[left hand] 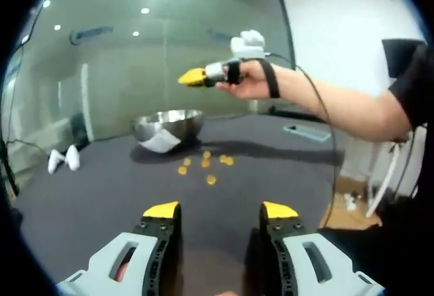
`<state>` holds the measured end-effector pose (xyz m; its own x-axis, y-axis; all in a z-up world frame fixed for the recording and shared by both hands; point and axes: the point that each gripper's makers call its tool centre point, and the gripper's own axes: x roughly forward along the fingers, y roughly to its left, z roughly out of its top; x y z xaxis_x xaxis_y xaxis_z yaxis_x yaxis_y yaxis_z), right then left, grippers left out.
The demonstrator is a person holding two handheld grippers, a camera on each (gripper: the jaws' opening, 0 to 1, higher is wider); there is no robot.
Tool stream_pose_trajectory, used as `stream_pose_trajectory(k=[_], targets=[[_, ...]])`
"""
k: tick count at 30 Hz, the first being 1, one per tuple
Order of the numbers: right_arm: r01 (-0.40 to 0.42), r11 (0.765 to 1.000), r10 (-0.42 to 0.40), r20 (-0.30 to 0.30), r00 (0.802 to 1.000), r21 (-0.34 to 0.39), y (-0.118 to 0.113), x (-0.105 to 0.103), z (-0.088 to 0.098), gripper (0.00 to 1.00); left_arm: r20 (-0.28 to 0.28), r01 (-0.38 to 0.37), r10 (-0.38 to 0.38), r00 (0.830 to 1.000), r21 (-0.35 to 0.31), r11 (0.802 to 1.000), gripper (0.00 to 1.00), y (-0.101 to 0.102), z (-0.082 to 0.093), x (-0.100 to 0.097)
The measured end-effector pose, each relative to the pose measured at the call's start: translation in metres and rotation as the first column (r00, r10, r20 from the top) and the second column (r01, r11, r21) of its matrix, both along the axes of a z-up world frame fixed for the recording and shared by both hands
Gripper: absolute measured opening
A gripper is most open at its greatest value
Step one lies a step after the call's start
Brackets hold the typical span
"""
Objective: Pick up the QQ candy scattered on the table and place it into the stainless steel bowl on the table
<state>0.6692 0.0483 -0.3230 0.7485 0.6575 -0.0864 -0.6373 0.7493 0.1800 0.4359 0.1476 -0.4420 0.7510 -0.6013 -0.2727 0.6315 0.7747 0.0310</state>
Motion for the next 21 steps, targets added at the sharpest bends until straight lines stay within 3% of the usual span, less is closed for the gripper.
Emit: stream_pose_trajectory(k=[5,11,15,18,21], targets=[[-0.026,1.000,0.026,0.015,1.000,-0.004,-0.004,-0.026,0.004,0.25,0.004,0.002,-0.002,1.000,0.000,1.000,0.48,0.001,0.003,0.001],[-0.037,0.999,0.037,0.053,0.998,-0.014,-0.012,-0.035,0.010,0.25,0.017,0.004,-0.004,1.000,0.002,1.000,0.48,0.000,0.010,0.000],[-0.065,0.997,0.067,0.061,0.996,-0.032,-0.019,-0.058,0.004,0.25,0.021,0.005,-0.006,1.000,0.007,1.000,0.48,0.001,0.010,-0.002],[-0.090,0.996,0.090,0.047,0.995,-0.009,-0.025,-0.091,0.003,0.25,0.021,0.007,-0.007,1.000,0.006,1.000,0.48,0.001,0.010,-0.003],[-0.088,0.996,0.088,0.073,0.993,-0.005,-0.036,-0.116,-0.002,0.25,0.022,0.007,-0.008,1.000,0.011,1.000,0.48,0.000,0.009,-0.005]])
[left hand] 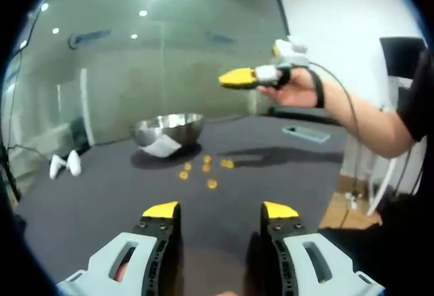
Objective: Pick up the QQ candy scattered on the table and place it into the stainless steel bowl on the table
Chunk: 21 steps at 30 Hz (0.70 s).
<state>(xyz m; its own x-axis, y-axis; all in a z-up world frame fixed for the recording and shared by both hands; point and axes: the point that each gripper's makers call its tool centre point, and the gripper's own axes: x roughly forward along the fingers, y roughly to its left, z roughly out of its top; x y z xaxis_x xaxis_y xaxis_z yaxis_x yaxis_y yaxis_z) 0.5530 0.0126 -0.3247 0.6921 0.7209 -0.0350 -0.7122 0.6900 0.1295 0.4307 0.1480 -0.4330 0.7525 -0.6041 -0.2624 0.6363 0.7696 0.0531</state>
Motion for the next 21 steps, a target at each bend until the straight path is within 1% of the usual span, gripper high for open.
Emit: stream_pose_trajectory(k=[3,5,7,8,9,10,12,13,16,17,19,21], targets=[[0.005,0.994,-0.002,0.035,0.999,-0.110,-0.012,-0.014,-0.020,0.25,0.004,0.009,-0.009,1.000,0.013,1.000,0.48,-0.002,-0.001,-0.002],[-0.018,0.988,0.024,0.035,0.999,-0.156,-0.015,-0.023,-0.034,0.25,0.008,0.013,-0.013,1.000,0.017,1.000,0.48,-0.002,-0.001,-0.003],[-0.024,0.967,0.041,0.061,0.997,-0.253,-0.020,-0.029,-0.054,0.25,0.010,0.013,-0.013,1.000,0.017,1.000,0.48,-0.002,-0.001,-0.004],[-0.035,0.959,0.052,0.053,0.997,-0.283,-0.020,-0.033,-0.065,0.25,0.011,0.011,-0.011,1.000,0.015,1.000,0.48,-0.002,-0.001,-0.005],[-0.042,0.955,0.055,0.036,0.998,-0.294,-0.021,-0.035,-0.073,0.25,0.012,0.010,-0.011,1.000,0.013,1.000,0.48,-0.002,-0.001,-0.005],[-0.051,0.945,0.059,0.017,0.998,-0.324,-0.022,-0.041,-0.085,0.25,0.012,0.011,-0.011,1.000,0.011,1.000,0.48,-0.001,-0.002,-0.006],[-0.060,0.926,0.077,0.033,0.996,-0.372,-0.020,-0.050,-0.097,0.24,0.014,0.009,-0.009,1.000,0.011,1.000,0.48,-0.001,-0.002,-0.007],[-0.076,0.919,0.093,0.025,0.995,-0.388,-0.017,-0.056,-0.104,0.24,0.015,0.009,-0.009,1.000,0.011,1.000,0.48,-0.001,-0.002,-0.007],[-0.113,0.916,0.118,-0.009,0.993,-0.384,-0.009,-0.063,-0.116,0.24,0.014,0.007,-0.007,1.000,0.010,1.000,0.48,-0.001,-0.003,-0.007],[-0.119,0.917,0.122,-0.016,0.992,-0.381,-0.012,-0.060,-0.118,0.24,0.013,0.007,-0.007,1.000,0.010,1.000,0.48,-0.002,-0.003,-0.007],[-0.134,0.918,0.134,-0.027,0.991,-0.374,-0.011,-0.061,-0.120,0.23,0.014,0.008,-0.008,1.000,0.012,1.000,0.48,-0.002,-0.002,-0.007],[-0.160,0.919,0.154,-0.045,0.987,-0.360,-0.005,-0.062,-0.122,0.23,0.016,0.007,-0.007,1.000,0.009,1.000,0.48,-0.001,-0.001,-0.008]])
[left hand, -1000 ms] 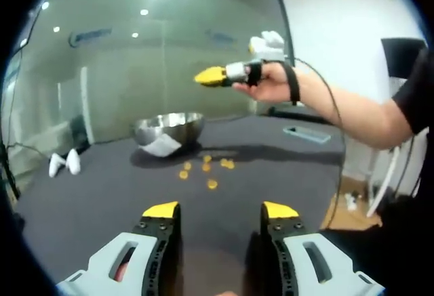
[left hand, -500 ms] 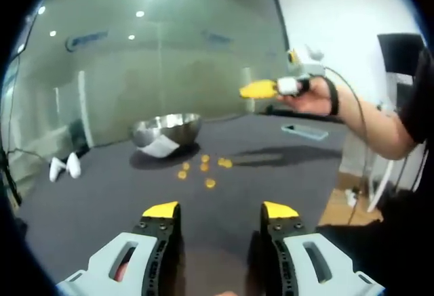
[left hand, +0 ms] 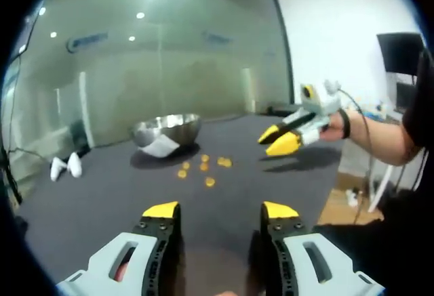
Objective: Pick up the QQ candy scattered on the table and place it into the stainless steel bowl on the table
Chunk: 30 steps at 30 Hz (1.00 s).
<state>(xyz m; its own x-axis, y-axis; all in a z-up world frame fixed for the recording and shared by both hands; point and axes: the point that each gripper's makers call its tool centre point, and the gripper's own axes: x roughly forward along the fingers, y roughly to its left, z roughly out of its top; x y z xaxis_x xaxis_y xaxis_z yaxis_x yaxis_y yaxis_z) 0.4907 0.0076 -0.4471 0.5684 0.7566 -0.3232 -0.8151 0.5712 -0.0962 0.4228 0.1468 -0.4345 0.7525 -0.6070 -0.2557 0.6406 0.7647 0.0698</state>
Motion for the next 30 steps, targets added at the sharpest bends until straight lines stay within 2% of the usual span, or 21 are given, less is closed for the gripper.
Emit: stream_pose_trajectory(k=[7,16,20,24,25,26,27,30], targets=[[-0.098,0.994,0.097,-0.025,0.995,-0.042,0.032,0.003,-0.017,0.22,-0.002,0.001,-0.001,1.000,-0.001,1.000,0.48,0.002,-0.001,0.003],[-0.164,0.985,0.161,-0.057,0.985,-0.060,0.081,0.020,-0.022,0.20,-0.008,0.005,-0.005,1.000,-0.013,1.000,0.49,-0.002,-0.002,0.003],[-0.186,0.980,0.180,-0.096,0.979,-0.064,0.102,0.026,-0.031,0.21,-0.015,0.020,-0.020,1.000,-0.007,1.000,0.50,-0.005,-0.004,0.000],[-0.185,0.980,0.178,-0.095,0.979,-0.069,0.111,0.030,-0.032,0.20,-0.011,-0.004,0.004,1.000,-0.012,1.000,0.50,0.003,-0.002,0.002],[-0.188,0.980,0.181,-0.091,0.979,-0.072,0.113,0.030,-0.033,0.19,-0.013,-0.011,0.011,1.000,-0.015,1.000,0.50,0.006,-0.002,0.003],[-0.203,0.975,0.199,-0.056,0.978,-0.087,0.116,0.031,-0.032,0.12,-0.015,-0.018,0.018,1.000,-0.016,1.000,0.50,0.007,-0.003,0.004],[-0.207,0.974,0.203,-0.051,0.978,-0.090,0.117,0.029,-0.032,0.09,-0.017,-0.021,0.021,1.000,-0.017,1.000,0.50,0.008,-0.004,0.004],[-0.197,0.977,0.192,-0.060,0.980,-0.078,0.117,0.032,-0.034,0.09,-0.018,-0.019,0.019,1.000,-0.016,1.000,0.50,0.009,-0.004,0.004]])
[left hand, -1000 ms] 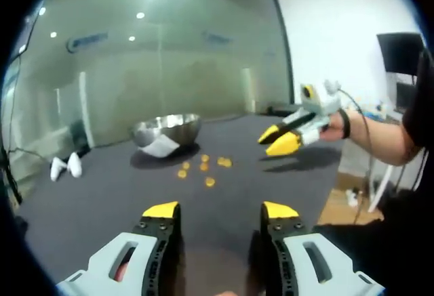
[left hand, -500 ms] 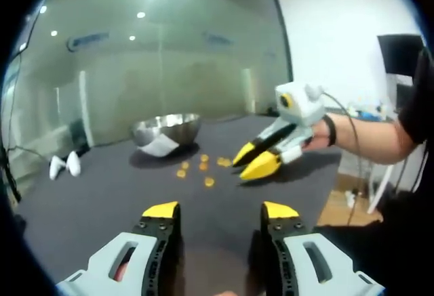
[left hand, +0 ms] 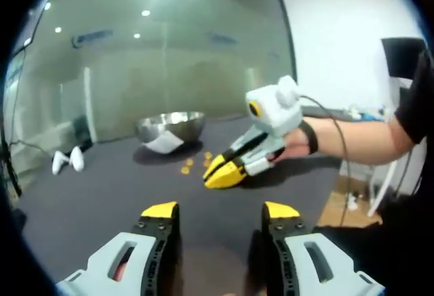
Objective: Pick up the QQ candy scattered on the table and place it into the stainless steel bowl on the table
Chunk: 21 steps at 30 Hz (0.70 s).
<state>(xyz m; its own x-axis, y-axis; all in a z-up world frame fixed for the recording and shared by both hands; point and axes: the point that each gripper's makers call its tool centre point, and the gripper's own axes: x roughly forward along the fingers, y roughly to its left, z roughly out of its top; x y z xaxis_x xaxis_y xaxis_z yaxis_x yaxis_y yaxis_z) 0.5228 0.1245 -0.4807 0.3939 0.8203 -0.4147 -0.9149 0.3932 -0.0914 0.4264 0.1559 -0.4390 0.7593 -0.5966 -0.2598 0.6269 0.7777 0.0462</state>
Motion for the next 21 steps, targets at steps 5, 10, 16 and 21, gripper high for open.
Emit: stream_pose_trajectory(k=[5,10,16,21], targets=[[0.015,0.998,-0.012,-0.046,0.999,0.058,-0.002,0.003,-0.001,0.09,-0.004,0.001,-0.001,1.000,0.001,1.000,0.50,-0.001,-0.001,0.001],[0.022,0.997,-0.017,-0.055,0.998,0.079,-0.002,0.000,0.001,0.08,-0.001,0.010,-0.010,1.000,0.003,1.000,0.49,-0.004,-0.001,0.001],[0.076,0.987,-0.076,-0.003,0.997,0.144,-0.008,0.012,0.036,0.08,0.000,0.004,-0.004,1.000,0.000,1.000,0.49,0.000,0.000,-0.001],[0.146,0.969,-0.167,0.096,0.981,0.197,-0.029,0.045,0.083,0.08,0.001,-0.005,0.005,1.000,-0.008,1.000,0.49,0.003,0.003,-0.002]])
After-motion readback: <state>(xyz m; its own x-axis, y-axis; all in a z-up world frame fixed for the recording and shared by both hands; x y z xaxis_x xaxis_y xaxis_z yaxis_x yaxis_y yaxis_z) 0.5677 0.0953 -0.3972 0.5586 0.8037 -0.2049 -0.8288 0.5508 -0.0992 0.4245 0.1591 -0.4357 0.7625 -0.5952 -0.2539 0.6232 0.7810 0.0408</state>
